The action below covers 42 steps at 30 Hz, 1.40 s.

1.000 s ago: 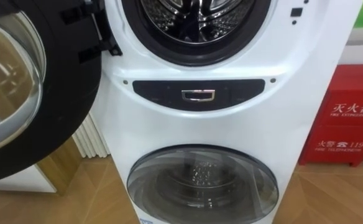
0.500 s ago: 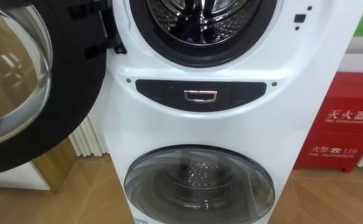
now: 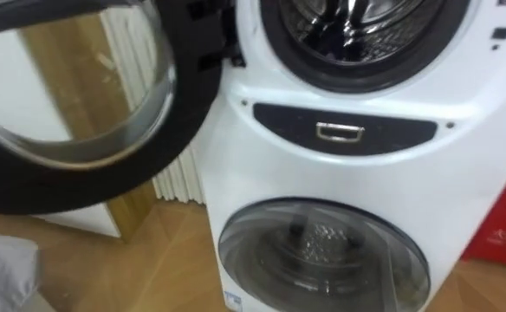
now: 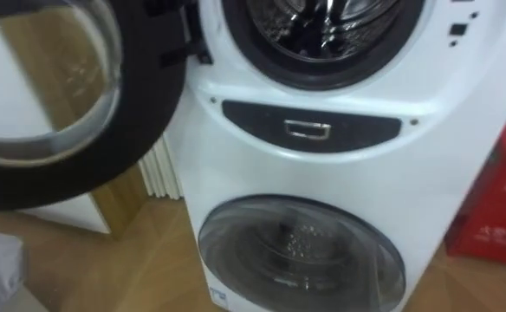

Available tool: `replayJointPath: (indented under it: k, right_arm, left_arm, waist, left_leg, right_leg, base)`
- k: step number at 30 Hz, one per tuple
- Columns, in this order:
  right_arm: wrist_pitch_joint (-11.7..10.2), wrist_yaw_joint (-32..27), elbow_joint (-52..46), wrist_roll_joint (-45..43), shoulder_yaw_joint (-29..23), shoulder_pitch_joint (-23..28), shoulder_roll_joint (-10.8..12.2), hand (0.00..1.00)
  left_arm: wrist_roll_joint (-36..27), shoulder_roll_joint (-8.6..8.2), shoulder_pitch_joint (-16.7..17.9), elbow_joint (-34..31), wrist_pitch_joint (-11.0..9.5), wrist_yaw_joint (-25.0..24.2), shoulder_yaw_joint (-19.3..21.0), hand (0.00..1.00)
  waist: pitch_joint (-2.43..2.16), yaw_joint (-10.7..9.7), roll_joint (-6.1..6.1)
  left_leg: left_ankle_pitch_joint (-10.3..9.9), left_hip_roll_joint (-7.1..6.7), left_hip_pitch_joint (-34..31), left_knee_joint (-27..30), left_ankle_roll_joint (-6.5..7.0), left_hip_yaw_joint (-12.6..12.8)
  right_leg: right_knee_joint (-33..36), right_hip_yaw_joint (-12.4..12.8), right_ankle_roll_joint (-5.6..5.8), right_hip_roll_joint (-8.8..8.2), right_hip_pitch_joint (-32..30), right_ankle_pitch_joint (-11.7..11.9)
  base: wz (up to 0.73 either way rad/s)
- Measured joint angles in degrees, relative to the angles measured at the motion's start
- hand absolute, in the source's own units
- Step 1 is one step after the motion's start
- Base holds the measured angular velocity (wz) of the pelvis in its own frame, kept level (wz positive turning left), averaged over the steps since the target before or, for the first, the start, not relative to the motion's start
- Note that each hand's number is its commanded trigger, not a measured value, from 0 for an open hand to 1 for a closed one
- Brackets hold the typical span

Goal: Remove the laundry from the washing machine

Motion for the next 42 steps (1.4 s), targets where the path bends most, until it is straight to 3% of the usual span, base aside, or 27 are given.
replayJointPath:
  k: [3,5,8,12,14,16,20,25,27,28,30,32,35,37,39,40,41,42]
  right_arm:
    - [0.3,0.7,0.6,0.0,1.8,-0.1,0.1,0.00]
    - [0.7,1.1,1.1,0.2,2.4,0.0,0.3,0.00]
    - [0.9,1.1,1.3,0.4,3.3,0.1,0.5,0.00]
    - [1.1,1.2,2.4,2.5,4.9,0.0,0.7,0.00]
    - [2.3,2.1,2.4,2.7,5.9,0.3,1.4,0.00]
    - [2.9,2.3,2.3,3.1,6.4,0.2,1.7,0.00]
    - [3.6,1.6,2.2,4.0,8.3,-0.4,1.5,0.00]
    - [5.5,1.0,2.0,6.4,12.3,-2.8,1.3,0.00]
    - [6.0,1.0,1.7,7.3,13.1,-2.8,1.2,0.00]
    - [6.8,1.0,1.1,7.7,14.5,-2.7,0.7,0.00]
    - [7.9,0.6,0.0,8.4,16.5,-2.9,0.1,0.00]
    - [7.9,0.0,-0.3,8.5,18.4,-4.4,-0.1,0.00]
    - [8.0,-0.3,-0.3,9.4,20.5,-6.2,-0.1,0.00]
    - [8.3,-0.7,-0.7,9.7,21.5,-7.0,0.0,0.00]
    - [9.1,-0.8,-2.0,9.6,21.5,-7.3,0.9,0.00]
    - [9.2,-0.8,-2.2,9.6,21.5,-7.6,1.5,0.00]
    - [9.2,-0.9,-2.1,9.7,21.5,-8.0,2.2,0.00]
    - [9.2,-0.9,-2.2,9.8,21.5,-8.0,2.4,0.00]
  left_arm:
    - [4.0,-2.13,3.4,-8.5,0.2,0.0,0.0,0.00]
    - [7.1,-4.63,6.4,-15.8,0.5,0.0,0.0,0.00]
    - [7.4,-5.83,7.9,-21.8,2.0,-0.4,0.0,0.00]
    - [4.6,-6.11,8.6,-25.4,2.1,-1.7,0.1,0.00]
    - [3.6,-6.32,8.6,-26.4,2.1,-3.4,0.1,0.00]
    - [3.5,-6.77,8.6,-26.9,2.1,-5.1,0.2,0.00]
    - [1.5,-9.23,8.6,-27.6,2.1,-10.4,0.2,0.00]
    - [-0.5,-9.47,10.3,-29.3,2.1,-15.3,0.0,0.00]
    - [-2.4,-9.83,12.5,-31.1,2.1,-17.4,-0.2,0.00]
    - [-4.3,-10.38,13.3,-32.0,1.8,-19.0,-0.5,0.00]
    - [-6.8,-12.28,13.6,-32.0,0.7,-21.1,-2.7,0.00]
    - [-7.4,-15.04,14.0,-32.0,-0.2,-23.8,-8.3,0.00]
    - [-7.4,-16.50,15.4,-31.4,-0.6,-29.1,-17.1,0.00]
    - [-8.0,-16.48,17.6,-30.0,-0.6,-32.3,-21.9,0.00]
    - [-8.4,-17.26,19.2,-28.3,-0.1,-35.2,-26.2,0.00]
    - [-8.4,-18.19,19.4,-27.7,0.5,-36.9,-28.4,0.00]
    - [-8.4,-18.36,19.5,-27.6,0.8,-38.6,-30.2,0.00]
    - [-8.4,-18.40,19.5,-27.6,0.9,-39.5,-31.0,0.00]
  waist:
    - [0.01,-0.4,0.00]
    - [0.01,-0.6,0.01]
    - [0.01,-0.7,0.03]
    - [-0.02,-0.6,0.06]
    - [-0.06,-0.6,0.11]
    - [-0.19,-0.1,0.28]
    - [-0.72,-0.1,1.17]
    - [-0.95,-0.3,1.98]
    - [-1.01,-0.5,2.08]
    - [-1.00,-0.7,2.09]
    - [-1.00,-0.9,2.08]
    - [-0.99,-1.7,2.03]
    - [-0.75,-3.1,2.02]
    - [-0.78,-4.2,2.21]
    - [-0.74,-5.3,1.81]
    - [-0.70,-5.9,1.07]
    - [-0.41,-6.7,0.06]
    - [-0.40,-7.0,-0.44]
  left_leg:
    - [0.5,-0.58,-0.5,0.1,0.80,-0.2]
    - [0.7,-1.27,-0.6,0.1,1.64,-0.2]
    - [0.9,-1.75,-1.2,0.2,2.13,0.0]
    - [1.2,-2.20,-2.4,0.9,2.91,0.7]
    - [1.2,-2.29,-3.1,1.5,3.22,1.0]
    - [1.2,-2.28,-3.7,1.8,3.36,1.5]
    - [1.6,-2.16,-3.8,1.8,3.57,4.5]
    - [2.2,-2.26,-3.6,1.7,3.82,5.7]
    - [2.1,-1.98,-3.4,1.5,4.06,7.1]
    - [2.1,-1.22,-3.4,1.4,3.95,9.7]
    - [2.6,-0.85,-3.1,0.7,3.68,12.2]
    - [3.6,-0.18,-2.6,-0.2,3.36,14.8]
    - [4.3,0.99,-1.8,-1.5,2.28,18.3]
    - [4.9,0.99,-1.2,-3.1,1.21,19.5]
    - [5.5,1.03,-1.1,-3.8,0.38,19.6]
    - [5.5,1.17,-1.1,-3.9,0.30,19.7]
    - [5.6,1.41,-0.7,-4.1,0.25,19.8]
    - [5.6,1.56,-0.4,-4.1,0.23,19.9]
  right_leg:
    - [-0.1,0.8,0.37,-0.52,-0.3,1.2]
    - [0.1,0.8,0.38,-1.18,-0.3,1.8]
    - [0.1,1.1,0.59,-1.63,-0.8,2.9]
    - [0.1,0.5,0.92,-2.02,-1.5,3.7]
    - [0.2,0.4,0.89,-1.97,-1.9,4.0]
    - [0.2,0.3,0.96,-2.00,-2.4,4.1]
    - [0.2,-1.1,1.50,-3.16,-2.4,4.0]
    - [0.3,-0.9,2.00,-3.63,-2.1,4.3]
    - [0.4,-1.0,2.20,-3.97,-2.0,4.2]
    - [0.6,-1.0,2.51,-4.27,-2.0,4.0]
    - [1.1,-1.3,3.07,-5.03,-2.2,3.6]
    - [0.8,-1.1,3.01,-5.24,-2.4,3.6]
    - [0.0,-0.3,2.54,-5.02,-2.8,2.8]
    - [0.2,1.0,2.49,-5.00,-3.8,2.8]
    - [0.4,2.1,2.22,-4.71,-4.9,3.0]
    - [0.6,2.3,2.02,-4.55,-5.4,3.1]
    - [0.6,2.3,1.73,-4.30,-5.3,3.3]
    - [0.6,2.6,1.72,-4.08,-5.3,3.3]
  base:
    - [0.12]
    - [0.06]
    - [-0.01]
    - [-0.06]
    - [-0.02]
    - [-0.06]
    - [0.10]
    - [-0.02]
    - [0.00]
    - [0.13]
    - [0.15]
    - [0.07]
    - [-0.21]
    - [-0.43]
    - [-0.43]
    - [-0.34]
    - [-0.34]
    - [-0.33]
